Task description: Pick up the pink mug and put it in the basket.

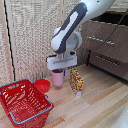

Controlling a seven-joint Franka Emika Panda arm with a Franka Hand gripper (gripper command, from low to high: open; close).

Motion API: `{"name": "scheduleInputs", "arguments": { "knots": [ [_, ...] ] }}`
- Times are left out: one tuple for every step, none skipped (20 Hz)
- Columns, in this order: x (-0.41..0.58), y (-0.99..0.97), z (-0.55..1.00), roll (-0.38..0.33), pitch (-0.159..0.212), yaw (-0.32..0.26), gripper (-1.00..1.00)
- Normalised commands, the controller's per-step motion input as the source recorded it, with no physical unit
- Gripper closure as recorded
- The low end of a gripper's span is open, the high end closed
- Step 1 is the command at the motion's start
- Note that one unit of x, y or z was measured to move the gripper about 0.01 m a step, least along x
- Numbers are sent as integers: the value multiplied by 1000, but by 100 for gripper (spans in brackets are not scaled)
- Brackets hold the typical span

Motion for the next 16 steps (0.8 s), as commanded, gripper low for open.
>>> {"name": "scheduleInputs", "arguments": {
  "knots": [
    [406, -171, 777, 34, 124, 106, 100],
    [414, -137, 743, 32, 126, 110, 100],
    [346, -86, 591, 31, 133, 141, 100],
    [326, 0, 577, 28, 135, 164, 100],
    [334, 9, 577, 12, 129, 184, 100],
    [283, 103, 631, 0, 123, 182, 100],
    [166, 103, 709, 0, 73, 155, 100],
    [100, 183, 760, -9, 19, 134, 100],
    [83, 229, 820, -13, 0, 116, 100],
    [43, 246, 866, -24, 0, 94, 100],
    [0, 329, 857, -27, -4, 53, 100],
    [0, 371, 914, -33, -14, 35, 100],
    [0, 403, 946, -36, -18, 20, 100],
    [0, 423, 960, -31, -19, 6, 100],
    [0, 471, 963, -33, -32, 0, 100],
    [-11, 497, 963, -31, -47, 0, 100]
  ]
}}
